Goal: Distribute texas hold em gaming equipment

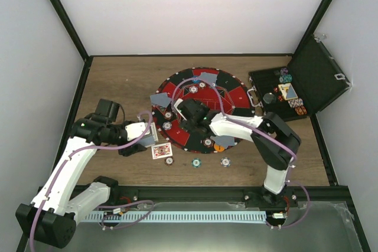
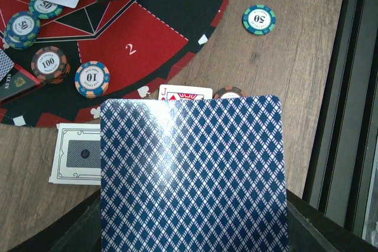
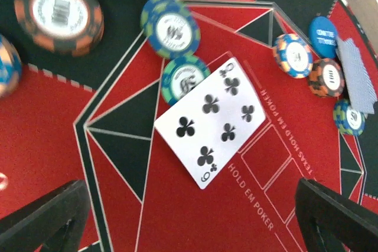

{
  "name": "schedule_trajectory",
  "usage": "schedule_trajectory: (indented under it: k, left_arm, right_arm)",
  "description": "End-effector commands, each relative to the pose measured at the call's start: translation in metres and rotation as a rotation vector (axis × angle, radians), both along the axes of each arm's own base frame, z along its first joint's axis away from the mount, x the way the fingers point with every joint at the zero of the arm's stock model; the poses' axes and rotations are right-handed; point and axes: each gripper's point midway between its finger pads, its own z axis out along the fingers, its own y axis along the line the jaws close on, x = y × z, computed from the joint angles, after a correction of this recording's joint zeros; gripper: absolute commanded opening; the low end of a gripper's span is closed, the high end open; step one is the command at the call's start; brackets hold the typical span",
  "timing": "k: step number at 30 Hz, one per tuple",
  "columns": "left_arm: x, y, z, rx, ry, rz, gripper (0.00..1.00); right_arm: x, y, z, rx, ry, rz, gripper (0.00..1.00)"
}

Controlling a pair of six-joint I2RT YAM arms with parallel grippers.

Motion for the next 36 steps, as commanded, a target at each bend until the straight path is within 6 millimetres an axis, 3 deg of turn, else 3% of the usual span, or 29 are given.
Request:
schedule_trajectory:
  k: [1,6,9,12,18,24,36]
  left_arm:
    - [0.000,-0.004,0.014,-0.029,-0.041,-0.026,0.04]
    - [0.000,-0.005,0.017,-0.034,-0.046,-0.025,0.04]
    - [0.001,-0.005,0.018,-0.036,-0.050,-0.026,0.04]
    - [0.001,-0.005,0.019,-0.040,-0.053,-0.027,0.04]
    - [0.002,-0.007,0.019,-0.046,-0.050,-0.029,0.04]
    - [0.002,-0.006,0.019,-0.044,-0.056,-0.027,0.04]
    - [0.002,-0.006,0.019,-0.043,-0.058,-0.028,0.04]
  right_arm:
    - [0.010,0.000,0.071,0.299,0.033,-0.163,1.00]
    - [0.006,-0.004,0.143,0.711,0.159,-0.250,1.00]
    - [-0.014,0.008,0.173,0.893,0.307,-0.191,1.00]
    - [-0.046,0.031,0.188,1.017,0.515,-0.093,1.00]
    - [-0.100,0.064,0.183,1.177,0.953,0.013,0.99]
    - [-0.134,0.095,0.179,1.178,1.092,0.073,0.99]
    - [-0.155,0.133,0.155,1.121,1.225,0.087,0.92]
